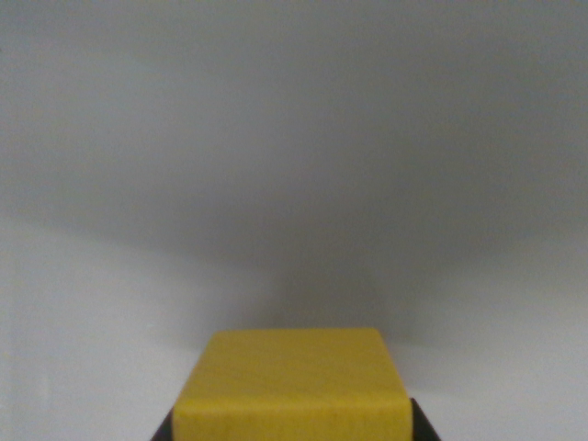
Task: Pick yellow cube
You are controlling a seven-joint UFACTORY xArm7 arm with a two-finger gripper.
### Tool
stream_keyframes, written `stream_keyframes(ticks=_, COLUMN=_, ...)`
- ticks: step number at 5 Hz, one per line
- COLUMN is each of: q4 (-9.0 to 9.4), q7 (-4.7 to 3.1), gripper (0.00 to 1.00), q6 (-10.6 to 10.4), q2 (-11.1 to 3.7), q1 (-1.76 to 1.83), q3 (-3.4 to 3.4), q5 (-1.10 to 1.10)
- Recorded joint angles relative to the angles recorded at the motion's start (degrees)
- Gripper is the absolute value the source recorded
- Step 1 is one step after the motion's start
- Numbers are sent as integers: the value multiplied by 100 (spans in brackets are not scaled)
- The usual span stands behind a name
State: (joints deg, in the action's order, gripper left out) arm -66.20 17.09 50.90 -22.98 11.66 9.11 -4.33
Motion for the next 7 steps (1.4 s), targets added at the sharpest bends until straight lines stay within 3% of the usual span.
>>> stream_keyframes(ticks=3, q4=-127, q7=-9, gripper=100, q6=186, q2=60, q1=-3, q3=5, q5=14)
stream_keyframes(ticks=4, q4=-268, q7=-18, gripper=100, q6=393, q2=126, q1=-6, q3=12, q5=29)
stream_keyframes(ticks=5, q4=-268, q7=-18, gripper=100, q6=393, q2=126, q1=-6, q3=12, q5=29)
stream_keyframes(ticks=6, q4=-417, q7=-28, gripper=100, q6=610, q2=196, q1=-9, q3=18, q5=45)
stream_keyframes(ticks=7, q4=-417, q7=-28, gripper=100, q6=610, q2=196, q1=-9, q3=18, q5=45)
